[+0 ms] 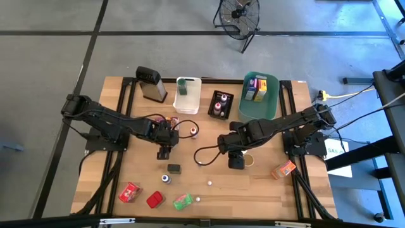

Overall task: Pick & Place Kitchen Items
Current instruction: Put the black seasoning bottle into the white bin

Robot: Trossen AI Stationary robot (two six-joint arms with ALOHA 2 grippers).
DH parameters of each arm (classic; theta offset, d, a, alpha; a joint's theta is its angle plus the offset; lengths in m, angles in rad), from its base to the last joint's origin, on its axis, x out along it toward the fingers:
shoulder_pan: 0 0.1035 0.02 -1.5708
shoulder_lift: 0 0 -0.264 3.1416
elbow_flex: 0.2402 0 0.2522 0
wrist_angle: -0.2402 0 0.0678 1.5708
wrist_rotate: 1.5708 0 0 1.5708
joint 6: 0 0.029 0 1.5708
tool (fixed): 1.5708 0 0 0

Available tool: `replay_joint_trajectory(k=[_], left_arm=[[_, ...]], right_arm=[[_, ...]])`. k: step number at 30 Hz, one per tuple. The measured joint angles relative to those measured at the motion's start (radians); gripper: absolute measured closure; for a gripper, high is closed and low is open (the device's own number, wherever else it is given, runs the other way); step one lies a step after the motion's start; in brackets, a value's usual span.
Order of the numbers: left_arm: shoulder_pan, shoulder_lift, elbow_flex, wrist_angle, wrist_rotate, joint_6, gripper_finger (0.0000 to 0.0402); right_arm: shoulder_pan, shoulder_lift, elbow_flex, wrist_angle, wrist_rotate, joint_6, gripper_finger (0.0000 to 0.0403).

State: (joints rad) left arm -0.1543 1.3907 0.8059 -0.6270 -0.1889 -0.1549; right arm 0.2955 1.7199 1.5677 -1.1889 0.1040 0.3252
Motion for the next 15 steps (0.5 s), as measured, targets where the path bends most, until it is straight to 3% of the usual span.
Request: replay_joint_trajectory(k=[6, 15], left_arm=[[0.000, 0.000, 0.001, 0.000, -0.001, 0.011, 0.0201], [0.000, -0.002, 0.045, -0.053, -0.003, 0.013, 0.0200]], right_arm=[[0.000, 0.000, 0.000, 0.000, 0.000, 0.000, 0.0231], [0.006, 0.000, 0.000, 0.000, 0.000, 0.000, 0.0231]])
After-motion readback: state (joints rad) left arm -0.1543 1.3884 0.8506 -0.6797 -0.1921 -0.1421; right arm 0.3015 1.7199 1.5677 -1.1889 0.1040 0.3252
